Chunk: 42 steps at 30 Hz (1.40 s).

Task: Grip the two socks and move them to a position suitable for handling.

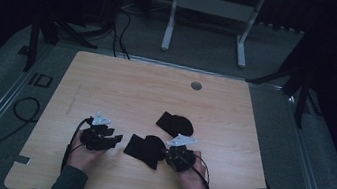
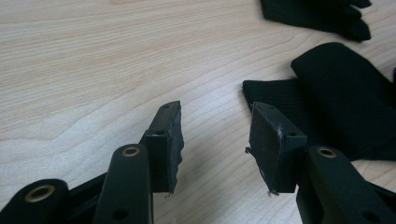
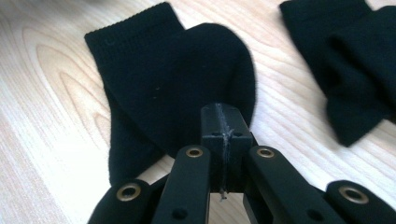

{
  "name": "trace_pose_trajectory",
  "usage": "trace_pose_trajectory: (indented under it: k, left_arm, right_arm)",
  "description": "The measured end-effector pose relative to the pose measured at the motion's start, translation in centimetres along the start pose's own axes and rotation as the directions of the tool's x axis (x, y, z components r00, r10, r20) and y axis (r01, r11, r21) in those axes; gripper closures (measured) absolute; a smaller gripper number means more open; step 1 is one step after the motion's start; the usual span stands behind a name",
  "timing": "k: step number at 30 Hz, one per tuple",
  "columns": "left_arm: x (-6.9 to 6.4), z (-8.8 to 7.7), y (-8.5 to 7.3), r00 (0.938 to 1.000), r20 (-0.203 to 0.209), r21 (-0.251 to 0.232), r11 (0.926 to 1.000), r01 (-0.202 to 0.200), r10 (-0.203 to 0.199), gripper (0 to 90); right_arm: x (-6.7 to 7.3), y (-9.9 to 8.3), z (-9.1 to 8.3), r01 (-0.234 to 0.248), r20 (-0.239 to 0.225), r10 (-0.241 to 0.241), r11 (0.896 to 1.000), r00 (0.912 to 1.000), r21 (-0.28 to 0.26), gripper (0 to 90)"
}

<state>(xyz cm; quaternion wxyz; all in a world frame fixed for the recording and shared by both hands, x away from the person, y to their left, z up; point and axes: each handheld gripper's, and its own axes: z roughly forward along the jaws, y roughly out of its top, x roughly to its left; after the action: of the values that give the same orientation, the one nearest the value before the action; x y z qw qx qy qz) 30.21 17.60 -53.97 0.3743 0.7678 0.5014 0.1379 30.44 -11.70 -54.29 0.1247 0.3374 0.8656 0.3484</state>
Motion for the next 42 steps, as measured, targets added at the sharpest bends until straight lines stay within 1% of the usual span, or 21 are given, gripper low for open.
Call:
trace_pose_trajectory:
  k: [1,4,6,10,12,13,14,16,17,20,21,24,25,26,27,28,29,30,31,33,42]
  left_arm:
    - [0.0,0.0,0.0,1.0000,0.004,0.000,1.0000,0.001,-0.001,54.5]
    - [-0.2,0.0,0.0,0.9999,0.014,-0.005,1.0000,0.000,0.000,54.5]
    - [-0.4,0.0,0.1,0.9998,0.014,-0.002,0.9999,-0.011,0.011,54.2]
    - [-0.9,0.3,0.1,0.9991,0.032,-0.001,0.9997,-0.026,0.026,53.1]
    - [-1.3,0.5,0.1,0.9983,0.044,0.000,0.9993,-0.038,0.038,53.1]
    - [-1.7,0.7,0.0,0.9972,0.049,0.005,0.9983,-0.057,0.057,53.1]
    - [-1.7,0.7,0.0,0.9972,0.049,0.005,0.9983,-0.057,0.057,53.1]
    - [-2.1,0.9,0.0,0.9953,0.056,0.007,0.9968,-0.080,0.080,53.3]
    - [-2.5,1.1,0.0,0.9927,0.069,0.008,0.9950,-0.099,0.098,54.9]
    - [-2.9,1.3,-0.1,0.9904,0.071,0.011,0.9928,-0.119,0.118,59.5]
    - [-3.3,1.5,-0.2,0.9872,0.077,0.018,0.9898,-0.141,0.140,63.7]
    - [-3.6,1.7,-0.2,0.9846,0.085,0.022,0.9876,-0.155,0.153,67.6]
    - [-3.8,1.9,-0.3,0.9834,0.089,0.025,0.9867,-0.161,0.158,71.9]
    - [-4.0,2.0,-0.3,0.9823,0.093,0.027,0.9858,-0.166,0.163,71.9]
    - [-4.1,2.1,-0.4,0.9811,0.096,0.029,0.9847,-0.172,0.168,76.8]
    - [-4.2,2.2,-0.4,0.9795,0.096,0.032,0.9830,-0.181,0.177,76.8]
    - [-4.4,2.3,-0.4,0.9795,0.095,0.032,0.9829,-0.181,0.178,83.4]
    - [-4.5,2.4,-0.4,0.9797,0.095,0.036,0.9829,-0.181,0.177,83.4]
    - [-4.6,2.5,-0.4,0.9799,0.096,0.036,0.9832,-0.179,0.175,88.8]
    - [-4.9,2.9,-0.5,0.9786,0.085,0.059,0.9795,-0.193,0.187,89.9]
    - [-5.2,3.1,-0.7,0.9773,0.081,0.066,0.9773,-0.201,0.196,90.0]
  right_arm:
    - [0.2,-0.1,0.4,0.008,0.007,-0.008,1.000,0.9999,0.021,89.7]
    - [0.2,-0.3,0.9,0.011,0.011,-0.011,0.999,0.9999,0.047,89.7]
    - [0.2,-0.4,1.1,0.001,0.004,-0.001,0.999,1.0000,0.043,89.7]
    - [0.2,-0.4,1.1,0.007,0.003,-0.007,0.999,1.0000,0.043,89.7]
    - [0.1,-0.5,1.1,-0.002,-0.002,0.002,0.999,1.0000,0.039,89.5]
    - [0.0,-0.5,1.1,-0.005,-0.008,0.006,0.999,1.0000,0.036,89.5]
    - [0.0,-0.5,1.1,-0.005,-0.008,0.006,0.999,1.0000,0.036,89.5]
    - [0.0,-0.5,1.1,-0.004,-0.007,0.005,0.999,1.0000,0.034,89.5]
    - [0.0,-0.5,1.1,-0.004,-0.005,0.004,0.999,1.0000,0.033,89.5]
    - [0.0,-0.6,1.1,-0.004,-0.007,0.004,0.999,1.0000,0.033,89.5]
    - [0.0,-0.6,1.1,-0.001,-0.007,0.001,0.999,1.0000,0.032,89.4]
    - [0.0,-0.6,1.1,0.003,-0.009,-0.003,1.000,1.0000,0.031,89.3]
    - [0.0,-0.6,1.1,0.003,-0.009,-0.003,1.000,1.0000,0.030,89.3]
    - [0.0,-0.6,1.1,0.003,-0.009,-0.003,1.000,1.0000,0.030,89.3]
    - [0.0,-0.6,1.1,0.005,-0.009,-0.005,1.000,1.0000,0.029,89.2]
    - [0.0,-0.6,1.1,0.005,-0.009,-0.005,1.000,1.0000,0.029,89.2]
    - [0.0,-0.6,1.1,0.006,-0.009,-0.005,1.000,0.9999,0.029,89.2]
    - [0.0,-0.6,1.1,0.006,-0.009,-0.005,1.000,0.9999,0.029,89.2]
    - [0.0,-0.6,1.1,0.003,-0.011,-0.003,1.000,0.9999,0.029,89.2]
    - [-0.1,-0.6,1.1,0.002,-0.015,-0.002,1.000,0.9999,0.029,89.1]
    - [-0.1,-0.6,1.1,0.000,-0.017,0.000,1.000,0.9999,0.029,88.9]
